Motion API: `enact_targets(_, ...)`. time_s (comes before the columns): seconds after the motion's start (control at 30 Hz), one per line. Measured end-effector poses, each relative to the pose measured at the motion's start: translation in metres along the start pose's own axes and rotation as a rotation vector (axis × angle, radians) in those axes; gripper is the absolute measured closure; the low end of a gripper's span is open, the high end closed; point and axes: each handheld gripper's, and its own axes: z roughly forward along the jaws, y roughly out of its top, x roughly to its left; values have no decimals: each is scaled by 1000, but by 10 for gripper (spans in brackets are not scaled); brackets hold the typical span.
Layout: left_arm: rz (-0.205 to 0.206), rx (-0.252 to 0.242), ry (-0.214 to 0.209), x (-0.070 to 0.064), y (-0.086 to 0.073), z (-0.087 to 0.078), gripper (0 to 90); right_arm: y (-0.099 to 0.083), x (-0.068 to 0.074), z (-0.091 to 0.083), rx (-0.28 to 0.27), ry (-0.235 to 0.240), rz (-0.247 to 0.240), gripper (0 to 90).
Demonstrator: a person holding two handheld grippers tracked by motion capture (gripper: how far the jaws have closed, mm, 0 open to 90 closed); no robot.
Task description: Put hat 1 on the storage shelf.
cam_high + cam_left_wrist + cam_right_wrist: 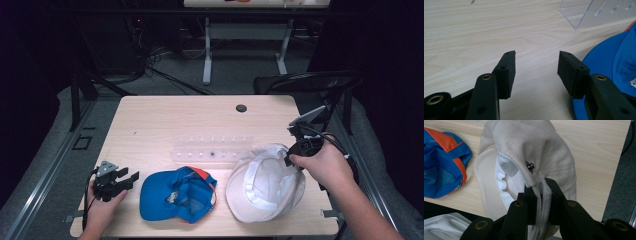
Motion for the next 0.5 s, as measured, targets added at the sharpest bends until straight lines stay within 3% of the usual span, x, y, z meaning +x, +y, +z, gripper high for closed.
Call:
enact_targets(0.27,-1,-1,-1,0,0,0,488,6,3,-8,5,28,9,804)
enact_targets(0.5,0,-5,0,0,0,1,488,10,0,-14,36,120,39,804)
